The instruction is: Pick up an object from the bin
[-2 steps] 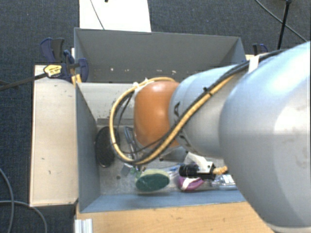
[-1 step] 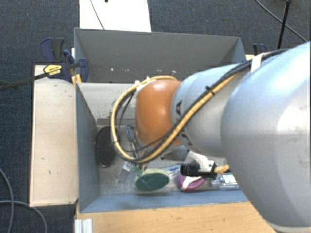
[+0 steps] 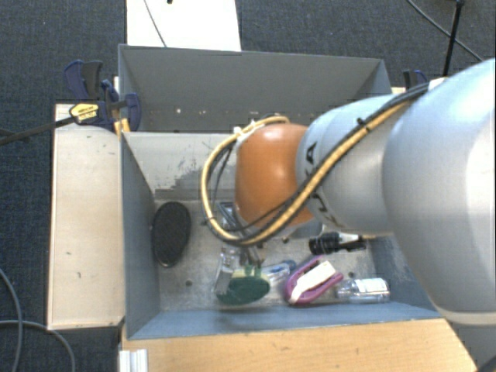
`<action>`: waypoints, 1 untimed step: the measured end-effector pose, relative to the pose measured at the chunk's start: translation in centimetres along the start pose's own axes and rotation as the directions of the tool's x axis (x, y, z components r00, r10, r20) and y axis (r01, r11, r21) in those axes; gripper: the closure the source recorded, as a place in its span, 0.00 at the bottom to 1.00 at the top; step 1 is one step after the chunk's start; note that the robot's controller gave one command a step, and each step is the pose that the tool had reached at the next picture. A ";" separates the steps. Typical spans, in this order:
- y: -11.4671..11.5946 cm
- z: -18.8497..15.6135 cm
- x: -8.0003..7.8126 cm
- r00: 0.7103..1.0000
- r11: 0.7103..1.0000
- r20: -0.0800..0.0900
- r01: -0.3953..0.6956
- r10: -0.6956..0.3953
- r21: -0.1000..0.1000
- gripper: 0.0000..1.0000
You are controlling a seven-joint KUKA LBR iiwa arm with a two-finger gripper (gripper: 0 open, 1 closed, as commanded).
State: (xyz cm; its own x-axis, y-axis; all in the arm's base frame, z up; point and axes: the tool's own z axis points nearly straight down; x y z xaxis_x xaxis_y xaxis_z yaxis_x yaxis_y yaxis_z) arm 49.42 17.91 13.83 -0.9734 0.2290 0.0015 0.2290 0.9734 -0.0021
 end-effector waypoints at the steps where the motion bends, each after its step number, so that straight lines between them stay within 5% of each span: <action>1: -4.9 6.1 -0.1 0.998 0.998 -0.002 -0.056 0.056 0.001 0.00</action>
Offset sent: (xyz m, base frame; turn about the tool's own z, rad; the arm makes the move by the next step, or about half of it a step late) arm -0.0099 -0.0456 -0.0582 0.0490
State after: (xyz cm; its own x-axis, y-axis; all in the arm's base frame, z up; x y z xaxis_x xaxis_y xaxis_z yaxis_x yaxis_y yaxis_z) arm 48.34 13.08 7.76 -0.9591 0.2829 0.0039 0.2829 0.9591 -0.0030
